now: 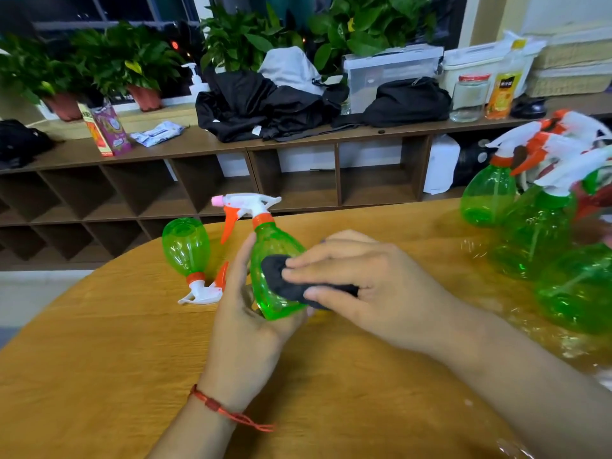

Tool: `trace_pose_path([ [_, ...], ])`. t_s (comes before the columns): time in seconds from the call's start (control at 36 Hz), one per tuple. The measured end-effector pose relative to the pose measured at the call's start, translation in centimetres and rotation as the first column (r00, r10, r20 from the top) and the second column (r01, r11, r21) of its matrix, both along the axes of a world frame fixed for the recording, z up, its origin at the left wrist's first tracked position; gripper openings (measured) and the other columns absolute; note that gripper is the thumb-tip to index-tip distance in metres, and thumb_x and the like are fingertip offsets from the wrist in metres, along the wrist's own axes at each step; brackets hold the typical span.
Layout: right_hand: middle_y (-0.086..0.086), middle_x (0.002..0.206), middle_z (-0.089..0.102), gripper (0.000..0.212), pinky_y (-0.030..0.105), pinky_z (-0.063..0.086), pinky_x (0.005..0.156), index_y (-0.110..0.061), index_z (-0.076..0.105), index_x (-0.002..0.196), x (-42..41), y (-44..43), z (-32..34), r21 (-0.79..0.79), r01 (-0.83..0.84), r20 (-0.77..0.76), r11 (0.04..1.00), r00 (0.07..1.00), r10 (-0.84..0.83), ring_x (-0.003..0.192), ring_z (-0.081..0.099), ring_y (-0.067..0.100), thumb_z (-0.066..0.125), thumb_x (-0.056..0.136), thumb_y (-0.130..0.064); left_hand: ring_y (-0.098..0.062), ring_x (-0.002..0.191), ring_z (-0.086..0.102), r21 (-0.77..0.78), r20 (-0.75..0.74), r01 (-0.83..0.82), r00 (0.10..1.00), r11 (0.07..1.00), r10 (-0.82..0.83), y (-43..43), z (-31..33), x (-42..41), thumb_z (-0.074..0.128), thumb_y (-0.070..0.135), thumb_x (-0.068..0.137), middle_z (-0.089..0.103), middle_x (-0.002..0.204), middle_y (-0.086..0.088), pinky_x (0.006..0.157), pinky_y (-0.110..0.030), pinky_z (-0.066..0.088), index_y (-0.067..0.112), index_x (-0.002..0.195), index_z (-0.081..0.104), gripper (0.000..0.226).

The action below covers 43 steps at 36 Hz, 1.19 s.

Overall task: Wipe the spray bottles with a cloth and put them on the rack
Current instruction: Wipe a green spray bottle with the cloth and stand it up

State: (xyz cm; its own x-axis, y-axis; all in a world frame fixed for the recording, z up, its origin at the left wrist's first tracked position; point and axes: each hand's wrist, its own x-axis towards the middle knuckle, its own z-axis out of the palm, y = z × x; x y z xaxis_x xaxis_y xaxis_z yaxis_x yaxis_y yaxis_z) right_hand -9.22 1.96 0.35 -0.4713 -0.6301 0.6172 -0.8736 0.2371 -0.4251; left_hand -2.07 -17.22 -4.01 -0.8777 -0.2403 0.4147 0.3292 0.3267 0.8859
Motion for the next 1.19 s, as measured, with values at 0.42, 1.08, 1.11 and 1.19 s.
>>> trace_pose_path([
  [0.42,-0.016,0.133,0.07,0.037,0.031,0.05,0.105,-0.02,0.078,0.12,0.2,0.5,0.4,-0.043,0.082,0.015,0.996,0.997,-0.082,0.122,0.063,0.009,0.066,0.096,0.006,-0.013,0.137,0.06,0.029,0.006,0.049,0.999,0.998,-0.049,0.9,-0.9,0.0,0.1,0.004,0.062,0.061,0.147,0.014,0.112,-0.034,0.052,0.025,0.159,0.042,0.115],
  [1.08,-0.015,0.129,0.072,0.038,0.034,0.05,0.107,-0.021,0.08,0.119,0.6,0.4,0.9,-0.108,0.107,0.036,0.988,0.994,-0.103,0.124,0.063,0.006,0.07,0.094,0.005,-0.023,0.134,0.062,-0.12,-0.021,0.011,1.0,0.993,-0.013,1.3,-1.2,0.1,0.103,0.018,0.067,0.061,0.147,0.008,0.108,-0.049,0.054,0.042,0.156,0.041,0.111],
  [1.11,-0.016,0.128,0.073,0.038,0.034,0.051,0.104,-0.023,0.081,0.117,0.7,0.4,1.0,-0.087,0.087,0.021,0.992,0.996,-0.085,0.121,0.064,0.008,0.071,0.093,0.005,-0.018,0.132,0.064,-0.073,-0.013,0.008,1.0,0.997,-0.009,1.2,-1.1,0.1,0.103,0.008,0.066,0.063,0.144,0.011,0.107,-0.043,0.056,0.036,0.157,0.041,0.114],
  [1.19,-0.017,0.123,0.075,0.038,0.033,0.053,0.097,-0.025,0.084,0.11,1.6,0.1,0.6,-0.009,0.003,-0.018,1.0,1.0,-0.003,0.111,0.065,0.013,0.069,0.091,0.004,-0.017,0.127,0.068,0.056,-0.026,-0.006,1.0,0.998,0.007,0.3,-0.8,0.0,0.097,-0.001,0.064,0.066,0.14,0.011,0.108,-0.042,0.056,0.024,0.158,0.039,0.113],
])
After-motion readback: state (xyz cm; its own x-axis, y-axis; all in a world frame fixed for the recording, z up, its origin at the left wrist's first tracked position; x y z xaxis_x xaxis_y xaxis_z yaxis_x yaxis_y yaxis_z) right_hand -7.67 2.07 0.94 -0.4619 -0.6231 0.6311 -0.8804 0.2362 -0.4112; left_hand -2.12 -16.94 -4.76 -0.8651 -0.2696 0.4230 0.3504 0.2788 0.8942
